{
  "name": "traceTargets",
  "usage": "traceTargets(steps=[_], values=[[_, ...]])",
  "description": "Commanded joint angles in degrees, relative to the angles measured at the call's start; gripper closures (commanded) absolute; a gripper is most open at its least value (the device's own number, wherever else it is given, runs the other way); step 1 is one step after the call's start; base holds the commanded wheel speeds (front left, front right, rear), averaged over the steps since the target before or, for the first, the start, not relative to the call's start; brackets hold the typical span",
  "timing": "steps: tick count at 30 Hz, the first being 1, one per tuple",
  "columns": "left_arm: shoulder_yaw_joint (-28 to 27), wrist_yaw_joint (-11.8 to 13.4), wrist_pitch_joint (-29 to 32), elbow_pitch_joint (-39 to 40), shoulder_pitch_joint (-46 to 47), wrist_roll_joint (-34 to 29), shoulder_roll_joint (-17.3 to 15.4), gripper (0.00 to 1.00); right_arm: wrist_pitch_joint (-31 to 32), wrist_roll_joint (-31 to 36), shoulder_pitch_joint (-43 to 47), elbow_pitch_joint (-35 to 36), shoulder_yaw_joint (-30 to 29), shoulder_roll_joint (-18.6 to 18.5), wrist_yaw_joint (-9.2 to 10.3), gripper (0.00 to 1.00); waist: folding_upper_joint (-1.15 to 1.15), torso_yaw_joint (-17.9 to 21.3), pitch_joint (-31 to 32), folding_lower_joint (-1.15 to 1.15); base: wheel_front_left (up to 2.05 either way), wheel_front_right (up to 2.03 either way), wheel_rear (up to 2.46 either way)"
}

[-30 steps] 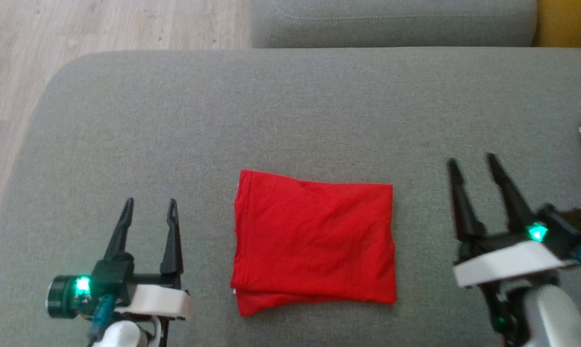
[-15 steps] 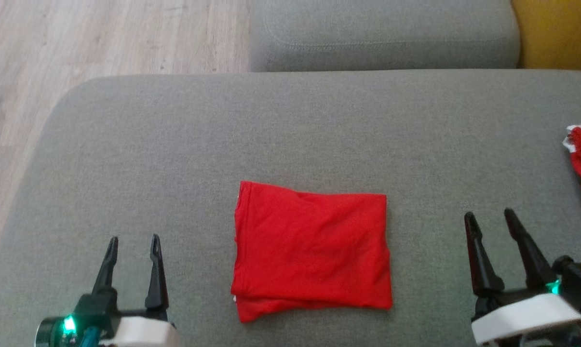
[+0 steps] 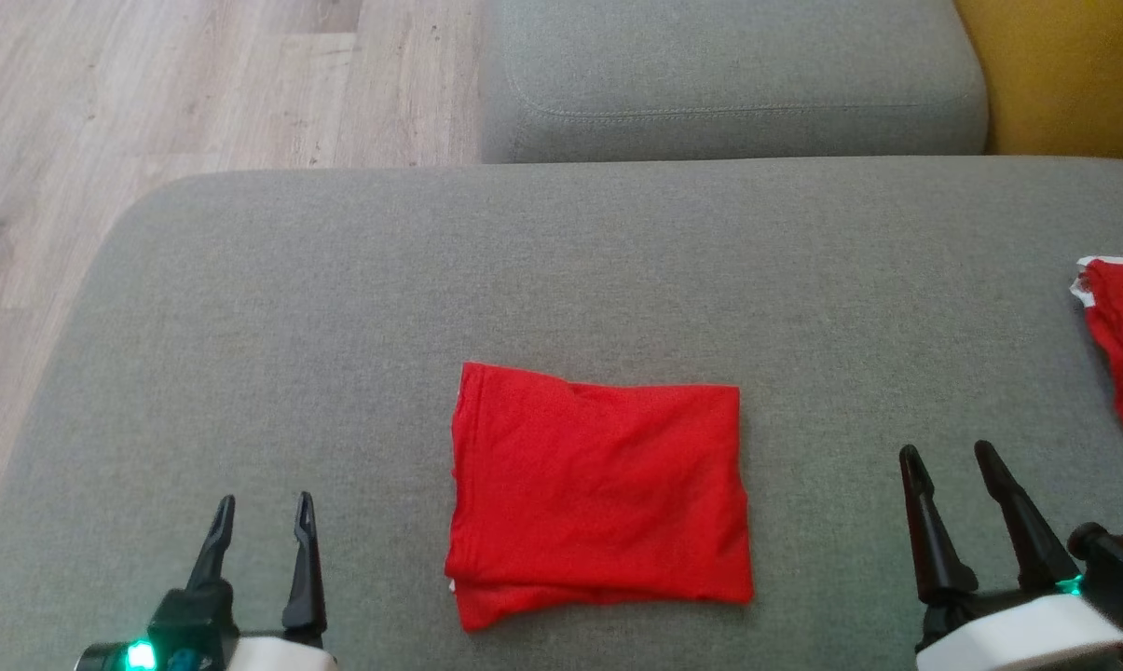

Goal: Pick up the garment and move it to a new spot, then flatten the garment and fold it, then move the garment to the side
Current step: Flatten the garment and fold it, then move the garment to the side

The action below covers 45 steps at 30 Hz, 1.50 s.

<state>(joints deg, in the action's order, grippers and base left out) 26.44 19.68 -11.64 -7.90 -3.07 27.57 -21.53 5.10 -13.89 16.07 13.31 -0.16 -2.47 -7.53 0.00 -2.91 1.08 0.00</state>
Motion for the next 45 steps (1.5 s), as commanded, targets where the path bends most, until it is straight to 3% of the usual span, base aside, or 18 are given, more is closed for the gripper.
traceTargets(steps=[1,22,29,34,45], values=[[-1.59,0.33,0.14,1.53,2.22,-0.73,-1.6,0.0,0.12,-0.4,-1.68,2.04,1.17,-0.42,0.04,0.0,0.0,-0.02,-0.08,0.0,0.0,0.0,0.0],[-0.23,0.93,1.63,2.24,3.43,-1.33,-2.34,0.0,1.07,0.42,-2.67,2.23,1.35,-0.41,0.04,0.0,0.0,0.17,-0.78,0.0,0.0,0.0,0.0],[0.41,0.78,0.8,3.22,6.83,-2.56,-1.79,0.0,3.47,1.6,-5.25,1.13,2.57,-0.41,0.04,0.0,0.0,-2.2,-4.43,0.0,0.0,0.0,0.0],[1.25,-0.08,-0.21,3.02,10.42,-3.36,-0.27,0.0,5.61,2.57,-7.57,-3.38,4.52,-0.41,0.04,0.0,0.0,-5.05,-7.48,0.0,0.0,0.0,0.0],[1.94,-1.84,-2.95,0.41,15.67,-4.8,4.22,0.0,8.5,-1.08,-15.44,-25.96,7.54,-0.41,0.04,0.0,0.0,-11.02,-10.7,0.0,0.0,0.0,0.0]])
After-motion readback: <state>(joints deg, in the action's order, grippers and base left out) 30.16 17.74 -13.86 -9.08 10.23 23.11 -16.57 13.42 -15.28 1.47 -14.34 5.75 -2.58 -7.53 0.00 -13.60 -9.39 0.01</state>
